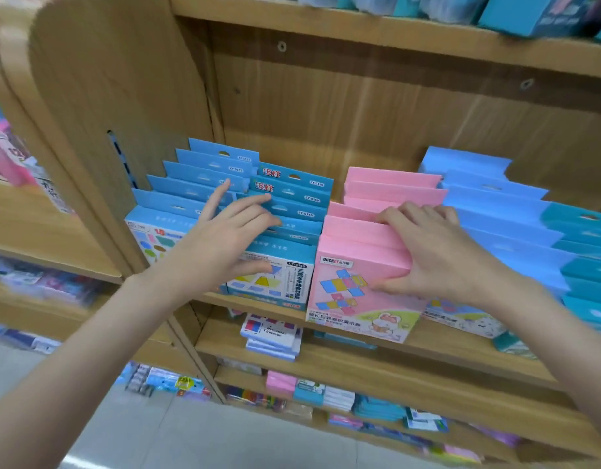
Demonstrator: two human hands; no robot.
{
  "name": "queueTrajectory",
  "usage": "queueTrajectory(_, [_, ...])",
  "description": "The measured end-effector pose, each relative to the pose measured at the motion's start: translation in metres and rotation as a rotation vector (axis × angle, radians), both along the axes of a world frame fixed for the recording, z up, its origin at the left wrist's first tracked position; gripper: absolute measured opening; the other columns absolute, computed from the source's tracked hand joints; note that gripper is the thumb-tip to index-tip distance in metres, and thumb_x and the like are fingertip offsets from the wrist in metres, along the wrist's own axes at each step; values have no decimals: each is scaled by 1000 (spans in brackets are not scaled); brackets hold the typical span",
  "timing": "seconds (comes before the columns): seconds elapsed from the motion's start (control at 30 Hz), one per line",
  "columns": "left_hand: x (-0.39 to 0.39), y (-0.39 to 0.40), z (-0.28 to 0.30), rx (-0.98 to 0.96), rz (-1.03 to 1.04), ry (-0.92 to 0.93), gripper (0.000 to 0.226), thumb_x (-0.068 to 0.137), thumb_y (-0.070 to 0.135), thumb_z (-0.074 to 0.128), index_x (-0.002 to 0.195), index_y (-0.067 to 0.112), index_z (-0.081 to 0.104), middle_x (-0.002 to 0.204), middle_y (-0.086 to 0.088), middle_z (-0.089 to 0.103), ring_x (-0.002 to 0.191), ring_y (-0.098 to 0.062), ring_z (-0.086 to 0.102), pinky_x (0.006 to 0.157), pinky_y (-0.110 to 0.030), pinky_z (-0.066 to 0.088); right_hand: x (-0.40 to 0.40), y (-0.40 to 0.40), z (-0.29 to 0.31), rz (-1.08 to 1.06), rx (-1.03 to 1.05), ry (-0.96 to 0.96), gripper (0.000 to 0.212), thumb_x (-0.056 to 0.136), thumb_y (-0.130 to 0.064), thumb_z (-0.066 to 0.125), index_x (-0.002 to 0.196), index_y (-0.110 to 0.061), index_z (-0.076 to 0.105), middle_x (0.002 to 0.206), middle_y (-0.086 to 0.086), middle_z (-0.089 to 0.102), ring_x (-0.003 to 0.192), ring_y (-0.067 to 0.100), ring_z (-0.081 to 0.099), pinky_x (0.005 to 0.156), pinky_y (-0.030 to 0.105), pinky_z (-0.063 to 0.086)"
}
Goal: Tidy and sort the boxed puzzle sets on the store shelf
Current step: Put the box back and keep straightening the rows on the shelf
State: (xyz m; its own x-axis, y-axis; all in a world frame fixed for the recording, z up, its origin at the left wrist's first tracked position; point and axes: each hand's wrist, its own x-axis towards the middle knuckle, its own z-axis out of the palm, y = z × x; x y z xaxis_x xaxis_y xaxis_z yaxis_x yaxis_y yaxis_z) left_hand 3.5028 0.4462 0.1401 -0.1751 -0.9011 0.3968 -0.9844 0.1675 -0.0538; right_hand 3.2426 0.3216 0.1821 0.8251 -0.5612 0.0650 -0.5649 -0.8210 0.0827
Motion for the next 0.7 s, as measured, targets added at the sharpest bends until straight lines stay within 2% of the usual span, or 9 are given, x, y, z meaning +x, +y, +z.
queueTrajectory(0.07, [-2, 2, 0, 10, 26, 13, 53, 79, 58, 44, 113, 18, 50, 120, -1, 59, 130, -14, 30, 112, -42, -4, -2, 0, -8, 37, -101, -28, 80, 58, -72, 54, 116, -18, 42, 100, 4, 47, 93, 28, 48, 88, 37, 19])
queueTrajectory(0.17, [-6, 5, -3, 4, 67, 50, 53, 78, 54, 53, 118, 20, 46, 122, -1, 56, 132, -15, 26, 111, -41, -7, -2, 3, -18, 45, -175, -109, 75, 60, -69, 41, 111, -15, 45, 96, 8, 51, 86, 31, 50, 89, 42, 21])
queueTrajectory(0.27, [-11, 8, -5, -16, 110, 59, 70, 70, 44, 71, 129, 20, 40, 129, -3, 50, 134, -18, 21, 110, -41, -10, -1, 1, -21, 57, -189, -139, 74, 61, -67, 41, 111, -13, 46, 97, 9, 52, 89, 30, 51, 95, 47, 18])
queueTrajectory(0.33, [-21, 8, -4, -40, 124, 71, 81, 68, 47, 74, 134, 19, 36, 137, -8, 44, 136, -22, 18, 111, -42, -11, -2, 1, -22, 61, -199, -137, 74, 61, -67, 45, 112, -13, 46, 98, 9, 53, 91, 30, 52, 100, 51, 17])
queueTrajectory(0.43, [-41, 1, 1, -56, 73, 71, 80, 72, 62, 53, 137, 21, 31, 143, -9, 36, 137, -23, 17, 111, -47, -5, -2, 4, -22, 47, -187, -104, 81, 58, -66, 64, 114, -11, 46, 102, 12, 54, 94, 32, 54, 102, 59, 19])
queueTrajectory(0.5, [-52, -10, 5, -64, 27, 80, 81, 72, 67, 44, 138, 22, 29, 142, -7, 37, 137, -22, 20, 111, -50, -3, -2, 6, -19, 29, -181, -77, 84, 55, -63, 70, 115, -10, 47, 103, 13, 53, 96, 33, 53, 102, 58, 19])
queueTrajectory(0.6, [-60, -26, 8, -26, -34, 64, 87, 68, 69, 47, 138, 20, 30, 134, -3, 46, 132, -19, 29, 111, -48, -3, -2, 10, -17, 11, -161, -42, 83, 52, -61, 73, 112, -10, 45, 99, 12, 50, 92, 32, 51, 96, 55, 24])
queueTrajectory(0.7, [-57, -34, 9, 31, -80, 79, 88, 66, 70, 49, 137, 21, 35, 121, -2, 54, 120, -20, 42, 111, -40, -2, -2, 15, -10, -7, -113, -23, 85, 53, -67, 64, 116, -12, 45, 102, 9, 47, 93, 29, 47, 95, 48, 22])
